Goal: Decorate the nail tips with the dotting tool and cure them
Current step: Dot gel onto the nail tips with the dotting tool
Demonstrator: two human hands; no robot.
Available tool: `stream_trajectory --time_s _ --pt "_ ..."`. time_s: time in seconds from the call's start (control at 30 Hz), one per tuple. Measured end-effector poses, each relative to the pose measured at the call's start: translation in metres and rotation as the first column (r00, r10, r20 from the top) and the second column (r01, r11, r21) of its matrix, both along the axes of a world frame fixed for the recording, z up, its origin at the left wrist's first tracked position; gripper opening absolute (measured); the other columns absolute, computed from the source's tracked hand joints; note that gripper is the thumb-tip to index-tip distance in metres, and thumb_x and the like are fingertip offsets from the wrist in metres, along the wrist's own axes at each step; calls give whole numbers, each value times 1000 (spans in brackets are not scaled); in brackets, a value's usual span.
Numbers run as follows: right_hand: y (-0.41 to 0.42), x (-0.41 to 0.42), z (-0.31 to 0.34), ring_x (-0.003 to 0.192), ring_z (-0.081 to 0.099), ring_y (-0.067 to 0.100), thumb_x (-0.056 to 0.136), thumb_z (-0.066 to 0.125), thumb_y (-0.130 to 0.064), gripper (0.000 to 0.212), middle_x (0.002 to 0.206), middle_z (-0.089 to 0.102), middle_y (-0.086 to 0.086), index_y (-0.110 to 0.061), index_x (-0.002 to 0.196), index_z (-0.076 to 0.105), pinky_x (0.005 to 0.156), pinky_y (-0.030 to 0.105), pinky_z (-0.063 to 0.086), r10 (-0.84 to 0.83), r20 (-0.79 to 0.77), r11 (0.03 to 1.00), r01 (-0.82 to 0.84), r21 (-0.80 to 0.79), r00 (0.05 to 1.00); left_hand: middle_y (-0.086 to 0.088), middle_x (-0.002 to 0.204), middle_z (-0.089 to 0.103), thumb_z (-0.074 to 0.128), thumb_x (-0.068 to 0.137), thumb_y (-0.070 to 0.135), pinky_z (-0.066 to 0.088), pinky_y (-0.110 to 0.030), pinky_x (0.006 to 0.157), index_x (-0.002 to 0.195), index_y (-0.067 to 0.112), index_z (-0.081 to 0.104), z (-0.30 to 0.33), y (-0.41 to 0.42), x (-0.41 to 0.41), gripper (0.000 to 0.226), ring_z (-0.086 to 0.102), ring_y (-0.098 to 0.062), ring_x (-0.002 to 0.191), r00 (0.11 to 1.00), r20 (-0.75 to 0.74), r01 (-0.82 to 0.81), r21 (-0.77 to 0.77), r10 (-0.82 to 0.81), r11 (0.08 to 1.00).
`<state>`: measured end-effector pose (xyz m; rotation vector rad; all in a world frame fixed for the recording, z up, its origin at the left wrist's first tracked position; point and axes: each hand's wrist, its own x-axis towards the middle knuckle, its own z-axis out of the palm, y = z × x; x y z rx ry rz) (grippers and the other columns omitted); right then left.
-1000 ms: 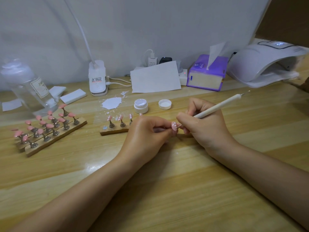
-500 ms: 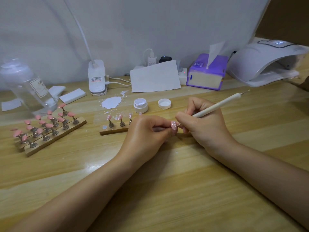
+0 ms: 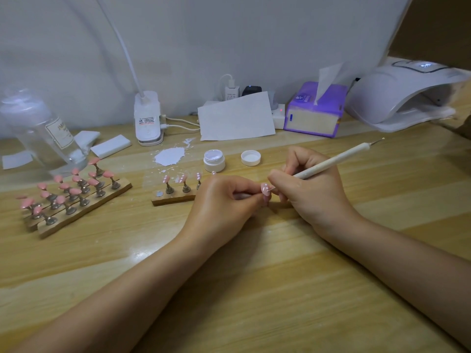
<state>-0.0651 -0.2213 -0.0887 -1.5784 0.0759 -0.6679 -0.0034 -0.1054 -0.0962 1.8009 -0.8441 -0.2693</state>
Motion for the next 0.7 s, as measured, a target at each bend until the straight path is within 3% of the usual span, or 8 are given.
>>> stream_trajectory --time_s 0.13,0.37,0.53,0.7 --pt "0 0 0 32 45 -1 73 47 22 42 32 47 -8 -12 55 32 39 11 37 -6 7 1000 6 -19 1000 18 58 66 70 78 19 43 -10 56 70 36 69 1 0 0 19 53 6 53 1000 -11 6 6 -6 1000" --pt "0 0 -1 32 45 -1 72 48 22 41 32 47 -8 -12 54 32 40 10 37 -15 13 999 15 -34 1000 18 53 65 70 78 20 39 -6 53 69 34 69 1 0 0 17 51 5 51 1000 -13 2 16 -2 1000" --pt "0 0 -1 33 46 -1 72 47 21 39 32 48 -7 -10 55 34 40 10 37 -13 17 999 14 -34 1000 6 63 69 70 79 22 37 -8 52 71 40 68 2 0 0 20 50 0 52 1000 19 6 17 -6 1000" --pt "-1 0 -1 32 46 -1 73 48 21 40 33 48 -8 -11 55 33 40 10 37 -10 20 999 11 -35 1000 9 65 69 70 79 22 39 -12 55 72 43 66 3 0 0 22 51 -1 54 1000 18 6 18 -7 1000"
